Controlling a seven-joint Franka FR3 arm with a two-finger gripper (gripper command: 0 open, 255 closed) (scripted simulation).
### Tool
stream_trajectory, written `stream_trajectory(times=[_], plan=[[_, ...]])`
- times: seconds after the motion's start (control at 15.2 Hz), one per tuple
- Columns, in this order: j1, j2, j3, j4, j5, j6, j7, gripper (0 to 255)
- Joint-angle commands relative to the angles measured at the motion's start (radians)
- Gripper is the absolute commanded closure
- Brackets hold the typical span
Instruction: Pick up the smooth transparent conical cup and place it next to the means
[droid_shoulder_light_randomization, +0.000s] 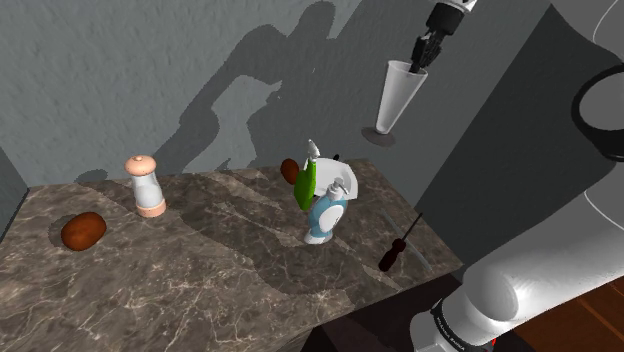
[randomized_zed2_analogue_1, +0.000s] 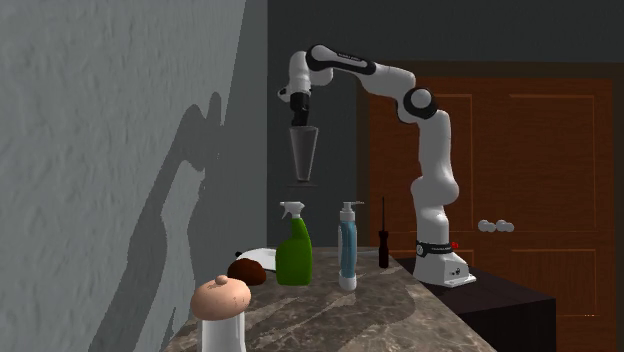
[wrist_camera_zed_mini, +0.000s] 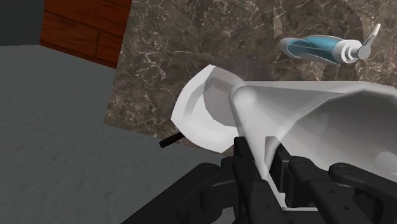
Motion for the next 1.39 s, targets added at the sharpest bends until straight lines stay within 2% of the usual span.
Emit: stream_trajectory(times=[0.0,0.2,1.32], plan=[[-0.024,0.000,-0.028,0.003,-0.003,-0.010,-0.053,255],[-0.070,0.034,-0.079,0.048,-0.003,-0.037,-0.147,255],[-0.064,-0.058,-0.069,-0.297,-0.022,0.217,-0.169,255]])
